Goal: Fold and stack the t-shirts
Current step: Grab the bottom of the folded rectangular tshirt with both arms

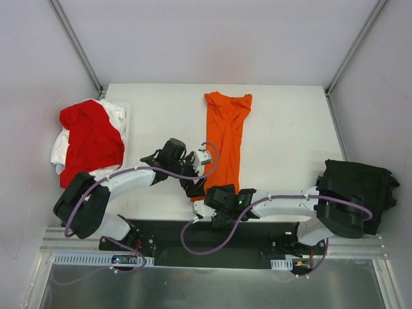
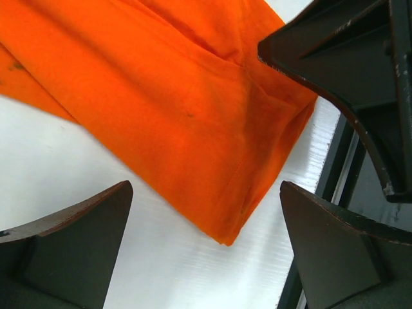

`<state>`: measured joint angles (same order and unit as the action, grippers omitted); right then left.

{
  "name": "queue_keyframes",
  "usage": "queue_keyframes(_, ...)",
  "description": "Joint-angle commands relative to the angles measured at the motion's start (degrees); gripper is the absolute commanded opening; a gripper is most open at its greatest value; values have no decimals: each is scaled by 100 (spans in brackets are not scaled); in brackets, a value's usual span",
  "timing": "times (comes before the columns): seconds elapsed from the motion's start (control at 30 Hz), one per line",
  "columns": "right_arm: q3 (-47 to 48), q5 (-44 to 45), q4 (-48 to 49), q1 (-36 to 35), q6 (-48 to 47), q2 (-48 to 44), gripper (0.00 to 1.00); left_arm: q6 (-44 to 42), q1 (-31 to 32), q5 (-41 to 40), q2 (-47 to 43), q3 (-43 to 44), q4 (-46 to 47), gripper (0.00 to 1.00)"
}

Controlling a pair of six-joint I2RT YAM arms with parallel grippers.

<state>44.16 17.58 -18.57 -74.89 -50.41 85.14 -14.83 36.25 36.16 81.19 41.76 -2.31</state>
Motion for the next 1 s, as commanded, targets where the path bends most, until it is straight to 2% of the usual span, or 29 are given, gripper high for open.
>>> queue_keyframes(0.0, -39, -106, 108, -8, 49, -51, 87, 603, -74, 357, -157, -344, 723, 99)
queue_keyframes(0.2, 40, -132, -6, -8, 137, -42, 87, 868, -74, 330, 248, -449, 644, 99)
queue_keyframes(0.6, 40, -176, 2, 19, 128, 64, 87, 1272, -74, -303, 864, -265, 609, 99)
queue_keyframes(0.7, -39, -220, 55, 54, 102, 64, 85, 1281, -74, -311, 890, -247, 609, 93)
queue_keyframes(0.77, -31, -246, 64, 89, 84, 81, 81, 1290, -74, -285, 1004, -203, 565, 87)
queue_keyframes(0.8, -22, -264, 55, 98, 84, 99, 74, 1298, -74, -285, 1039, -160, 530, 86)
queue_keyframes(0.9, -30, -273, 64, 133, 84, 108, 61, 1298, -65, -197, 1101, -124, 486, 73)
queue_keyframes(0.97, -65, -264, 55, 150, 93, 108, 58, 1298, -65, -119, 1162, -89, 450, 62)
